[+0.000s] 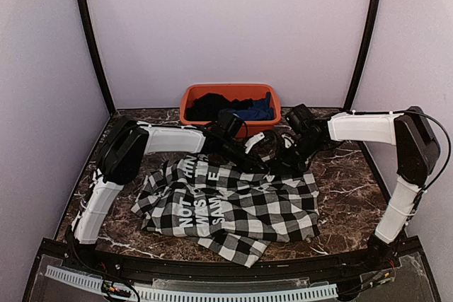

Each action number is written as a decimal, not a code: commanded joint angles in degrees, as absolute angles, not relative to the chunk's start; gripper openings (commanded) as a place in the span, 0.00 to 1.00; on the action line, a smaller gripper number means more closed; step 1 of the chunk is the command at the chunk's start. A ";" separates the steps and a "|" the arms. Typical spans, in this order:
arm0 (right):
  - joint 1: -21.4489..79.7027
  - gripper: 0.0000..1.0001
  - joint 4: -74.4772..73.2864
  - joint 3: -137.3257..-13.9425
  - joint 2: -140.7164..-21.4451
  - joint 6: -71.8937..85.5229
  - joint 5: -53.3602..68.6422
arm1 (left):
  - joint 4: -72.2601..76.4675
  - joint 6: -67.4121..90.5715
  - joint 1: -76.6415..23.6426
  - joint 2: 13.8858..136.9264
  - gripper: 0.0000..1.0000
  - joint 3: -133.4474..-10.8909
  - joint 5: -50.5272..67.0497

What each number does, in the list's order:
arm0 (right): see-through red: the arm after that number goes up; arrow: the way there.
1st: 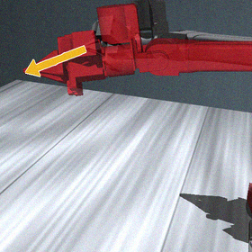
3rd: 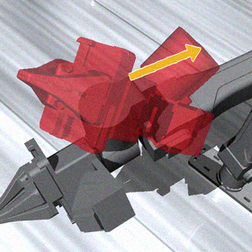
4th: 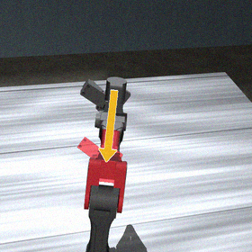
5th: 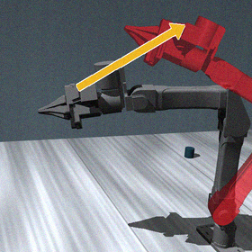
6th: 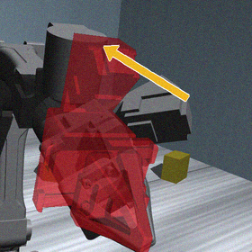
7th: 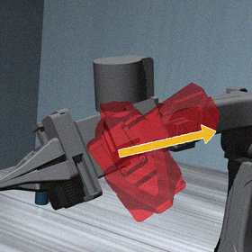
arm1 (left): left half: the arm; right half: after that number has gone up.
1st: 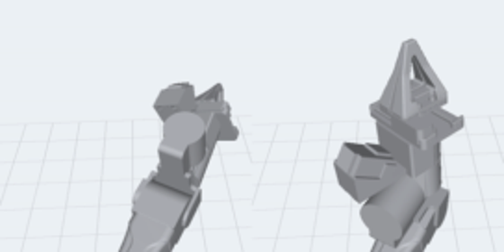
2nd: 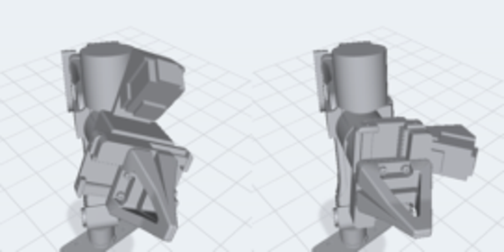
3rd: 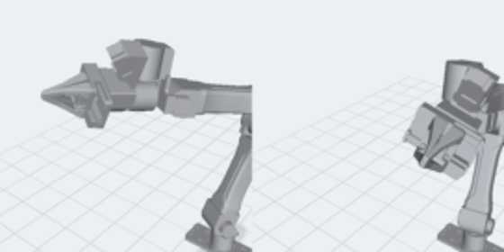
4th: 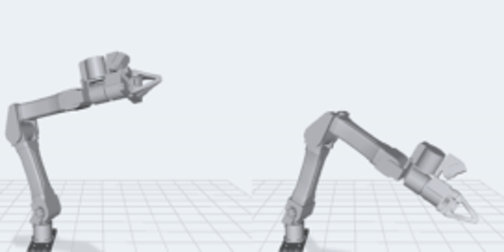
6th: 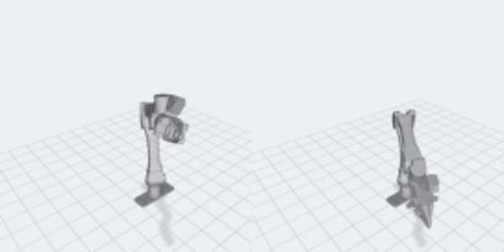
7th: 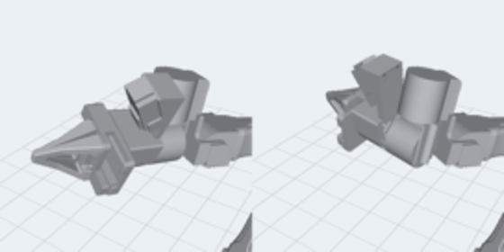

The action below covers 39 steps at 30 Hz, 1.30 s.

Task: Pin the brooch onto the clothing
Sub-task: Pin the brooch onto the flattened clothing.

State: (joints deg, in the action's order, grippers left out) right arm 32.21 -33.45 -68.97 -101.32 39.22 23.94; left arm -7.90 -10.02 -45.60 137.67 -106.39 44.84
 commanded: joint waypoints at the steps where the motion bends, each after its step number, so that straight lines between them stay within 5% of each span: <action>1: 33.26 0.00 -33.39 -67.98 -97.63 37.05 27.47 | -8.26 -10.03 -45.79 133.23 0.01 -105.53 43.60; 7: 33.51 0.00 -30.90 -66.64 -96.17 33.27 32.73 | -7.44 -8.53 -45.79 133.20 0.01 -105.17 44.05; 17: 33.42 0.00 -26.33 -63.48 -93.80 26.79 36.12 | -3.20 -5.37 -45.79 130.42 0.33 -100.09 50.92; 39: 31.37 0.00 -22.62 -58.97 -90.56 21.42 41.31 | -20.15 -16.11 -45.73 126.58 0.72 -102.74 59.43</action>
State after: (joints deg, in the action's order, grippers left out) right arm 31.68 -25.43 -59.70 -92.40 22.87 40.01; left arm -16.01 -13.37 -45.32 131.24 -102.72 56.14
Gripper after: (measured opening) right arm 0.021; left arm 0.707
